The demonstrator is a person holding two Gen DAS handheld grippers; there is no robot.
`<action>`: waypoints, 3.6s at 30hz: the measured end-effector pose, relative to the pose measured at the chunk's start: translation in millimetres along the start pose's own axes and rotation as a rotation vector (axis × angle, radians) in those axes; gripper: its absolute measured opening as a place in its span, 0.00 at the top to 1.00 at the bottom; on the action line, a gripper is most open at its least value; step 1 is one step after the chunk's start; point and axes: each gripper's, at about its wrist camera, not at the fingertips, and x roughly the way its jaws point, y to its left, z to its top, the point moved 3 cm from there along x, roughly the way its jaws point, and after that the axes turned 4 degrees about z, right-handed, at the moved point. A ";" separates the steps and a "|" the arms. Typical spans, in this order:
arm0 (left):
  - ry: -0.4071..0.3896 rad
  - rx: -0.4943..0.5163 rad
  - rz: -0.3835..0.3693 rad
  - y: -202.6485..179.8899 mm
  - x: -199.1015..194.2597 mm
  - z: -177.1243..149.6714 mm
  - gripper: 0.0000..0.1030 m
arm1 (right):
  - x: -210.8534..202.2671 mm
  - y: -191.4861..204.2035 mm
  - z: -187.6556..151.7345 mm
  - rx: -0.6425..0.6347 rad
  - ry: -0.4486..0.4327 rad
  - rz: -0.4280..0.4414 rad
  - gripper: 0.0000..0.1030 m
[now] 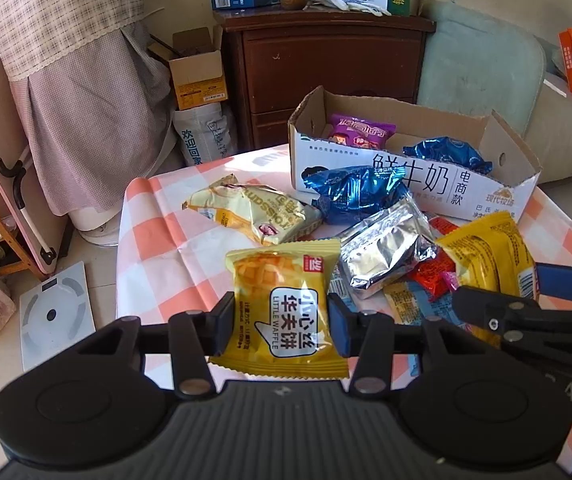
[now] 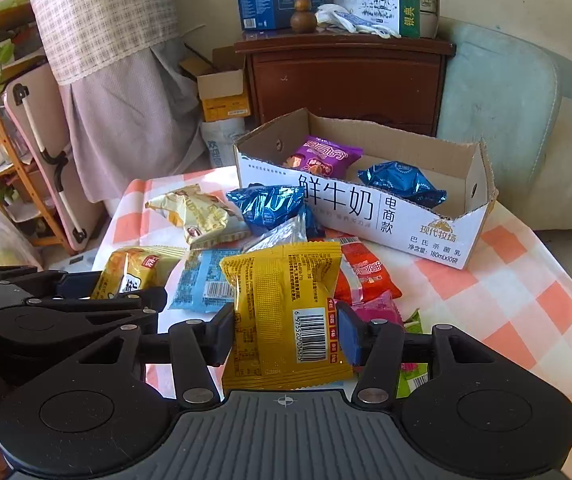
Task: Organize snacks
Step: 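Lift both yellow bags and carry them over the cardboard box, then lower both yellow bags into the box and open both grippers, then withdraw both grippers from the box back over the snack pile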
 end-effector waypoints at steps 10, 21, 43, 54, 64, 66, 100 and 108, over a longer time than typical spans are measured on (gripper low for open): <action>-0.037 -0.014 -0.003 -10.3 25.8 46.3 0.55 | 8.4 -24.8 32.7 0.064 -0.056 -0.005 0.50; -0.065 -0.012 -0.045 -35.3 51.5 89.9 0.55 | 27.1 -58.2 72.8 0.139 -0.116 -0.057 0.50; -0.053 -0.030 -0.148 -68.4 123.4 154.2 0.55 | 83.1 -111.0 111.8 0.314 -0.110 -0.142 0.50; -0.011 -0.006 -0.060 -61.2 154.1 142.9 0.35 | 100.6 -124.1 107.2 0.388 -0.061 -0.154 0.37; 0.010 0.138 0.034 -73.1 145.8 122.3 0.35 | 111.9 -128.2 95.9 0.444 0.025 -0.135 0.31; 0.025 0.125 0.027 -69.8 143.3 121.9 0.35 | 109.7 -129.8 96.1 0.450 0.033 -0.128 0.31; 0.039 0.062 -0.067 -32.7 84.5 103.5 0.28 | 104.2 -127.0 112.3 0.307 -0.008 -0.202 0.31; 0.096 0.008 -0.090 -18.5 77.8 90.7 0.28 | 92.3 -100.9 106.2 0.188 0.018 -0.147 0.29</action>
